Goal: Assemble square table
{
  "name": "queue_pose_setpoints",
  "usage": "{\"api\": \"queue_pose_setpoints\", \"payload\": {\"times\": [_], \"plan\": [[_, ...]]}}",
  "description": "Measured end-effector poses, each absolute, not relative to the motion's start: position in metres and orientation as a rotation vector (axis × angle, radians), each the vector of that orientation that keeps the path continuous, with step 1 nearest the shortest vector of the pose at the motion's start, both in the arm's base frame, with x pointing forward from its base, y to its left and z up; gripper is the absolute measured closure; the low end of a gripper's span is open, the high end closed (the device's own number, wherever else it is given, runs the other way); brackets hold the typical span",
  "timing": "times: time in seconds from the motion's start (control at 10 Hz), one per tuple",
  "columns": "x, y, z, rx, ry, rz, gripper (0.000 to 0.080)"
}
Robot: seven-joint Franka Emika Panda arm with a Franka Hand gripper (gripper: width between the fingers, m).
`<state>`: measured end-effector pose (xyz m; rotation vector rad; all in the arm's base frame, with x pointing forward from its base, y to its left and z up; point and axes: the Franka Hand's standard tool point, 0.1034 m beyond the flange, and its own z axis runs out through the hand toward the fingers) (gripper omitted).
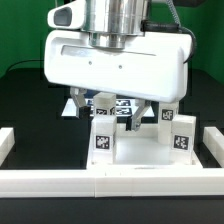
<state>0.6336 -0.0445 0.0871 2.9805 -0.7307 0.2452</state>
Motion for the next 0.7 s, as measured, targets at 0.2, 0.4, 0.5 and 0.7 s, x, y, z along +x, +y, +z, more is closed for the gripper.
{"api": "queue_pose_setpoints", "payload": {"times": [0.2,0.4,0.5,0.7], "plan": [[0.635,-0.042,0.092,2.983,-0.752,0.256,0.0151],[0.636,-0.039,0.099,2.993,-0.752,0.257,0.0151],[0.636,-0.039,0.098,2.991,-0.752,0.255,0.0151],[0.636,-0.039,0.098,2.991,-0.753,0.255,0.0151]]}}
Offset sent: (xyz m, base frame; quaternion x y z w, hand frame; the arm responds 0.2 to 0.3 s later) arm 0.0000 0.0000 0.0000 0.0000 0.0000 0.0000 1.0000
